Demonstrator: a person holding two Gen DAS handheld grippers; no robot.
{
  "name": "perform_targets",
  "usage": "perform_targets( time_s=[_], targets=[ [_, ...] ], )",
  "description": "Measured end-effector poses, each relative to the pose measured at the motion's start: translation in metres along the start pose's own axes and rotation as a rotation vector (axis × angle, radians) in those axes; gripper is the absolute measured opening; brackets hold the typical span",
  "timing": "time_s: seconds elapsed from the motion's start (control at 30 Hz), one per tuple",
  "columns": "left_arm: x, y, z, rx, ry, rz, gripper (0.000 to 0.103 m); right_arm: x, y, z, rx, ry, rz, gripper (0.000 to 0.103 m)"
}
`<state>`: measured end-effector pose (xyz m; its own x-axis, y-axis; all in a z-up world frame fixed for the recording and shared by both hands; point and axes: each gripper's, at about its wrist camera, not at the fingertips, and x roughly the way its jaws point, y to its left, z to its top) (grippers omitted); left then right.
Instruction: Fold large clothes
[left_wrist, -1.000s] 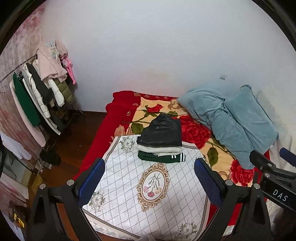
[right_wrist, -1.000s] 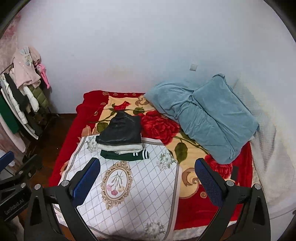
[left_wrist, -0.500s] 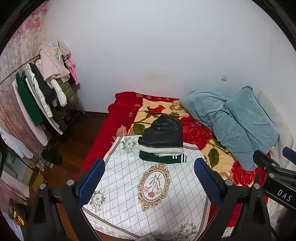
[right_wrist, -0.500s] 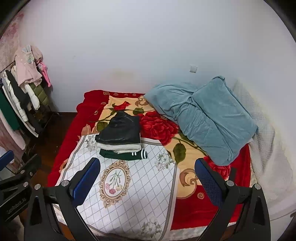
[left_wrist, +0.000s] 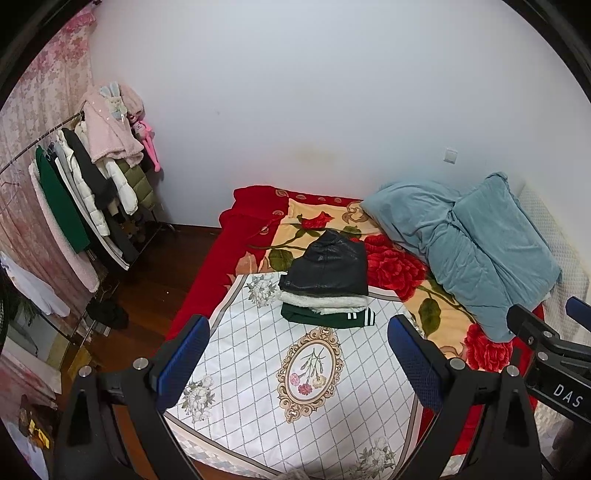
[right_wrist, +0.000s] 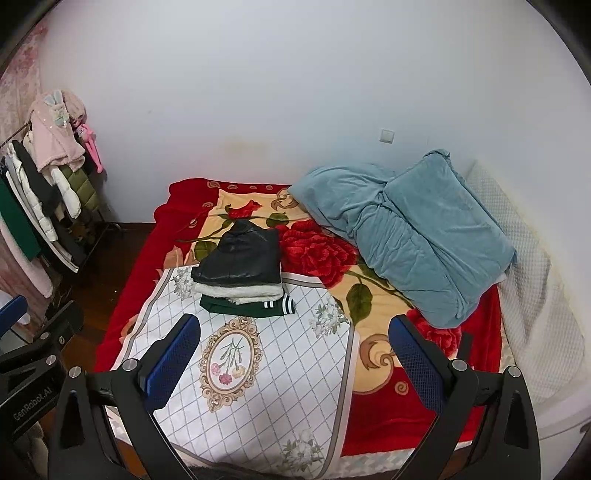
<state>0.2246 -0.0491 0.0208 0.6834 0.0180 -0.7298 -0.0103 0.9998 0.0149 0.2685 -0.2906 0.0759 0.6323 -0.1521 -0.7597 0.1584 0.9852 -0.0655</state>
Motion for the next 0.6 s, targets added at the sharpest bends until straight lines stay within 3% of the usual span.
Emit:
perform_targets(
  time_s=[0.6],
  targets=[
    [-0.0012,-0.0009,-0.0002,0.003,-0.004,0.003,0.098,-0.0036,0.0007,0.0013,0.002,0.000,-0.002,0.103]
  ],
)
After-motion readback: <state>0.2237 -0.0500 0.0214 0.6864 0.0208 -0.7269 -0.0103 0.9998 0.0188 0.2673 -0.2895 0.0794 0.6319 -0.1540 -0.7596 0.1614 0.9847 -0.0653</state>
